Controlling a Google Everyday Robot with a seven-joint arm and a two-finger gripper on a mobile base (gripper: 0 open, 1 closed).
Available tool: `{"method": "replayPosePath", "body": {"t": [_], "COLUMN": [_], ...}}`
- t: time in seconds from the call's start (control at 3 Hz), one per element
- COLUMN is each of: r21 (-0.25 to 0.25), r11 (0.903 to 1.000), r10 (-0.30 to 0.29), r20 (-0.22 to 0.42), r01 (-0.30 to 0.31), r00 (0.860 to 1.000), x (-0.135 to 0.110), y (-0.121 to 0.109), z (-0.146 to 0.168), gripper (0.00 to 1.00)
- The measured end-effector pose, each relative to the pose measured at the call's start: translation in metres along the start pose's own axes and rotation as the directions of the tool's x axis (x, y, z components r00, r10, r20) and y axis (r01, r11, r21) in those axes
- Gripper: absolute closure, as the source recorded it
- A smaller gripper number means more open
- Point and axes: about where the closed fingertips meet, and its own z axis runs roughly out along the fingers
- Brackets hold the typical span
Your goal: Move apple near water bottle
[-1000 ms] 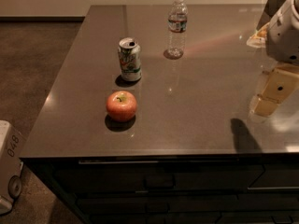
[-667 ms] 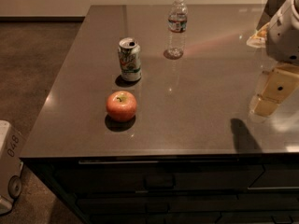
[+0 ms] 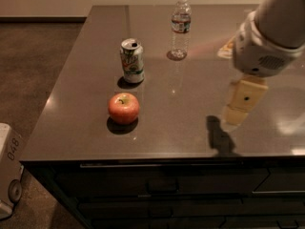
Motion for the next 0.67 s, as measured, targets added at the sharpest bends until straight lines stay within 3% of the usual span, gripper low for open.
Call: {"method": "replayPosePath", "body": {"t": [0.33,0.67], "r21": [-0.039,-0.092], "r11": [0.9983,0.9905], "r10": [-0.042,-0.094], "r20": [0.037,0.080], "r01": [0.043,0.102], "r00": [0.998,0.992], "x": [-0.029,-0.063], "y": [0.007,0.019], "z": [0.019,0.053], "gripper": [0.00,0.00]}}
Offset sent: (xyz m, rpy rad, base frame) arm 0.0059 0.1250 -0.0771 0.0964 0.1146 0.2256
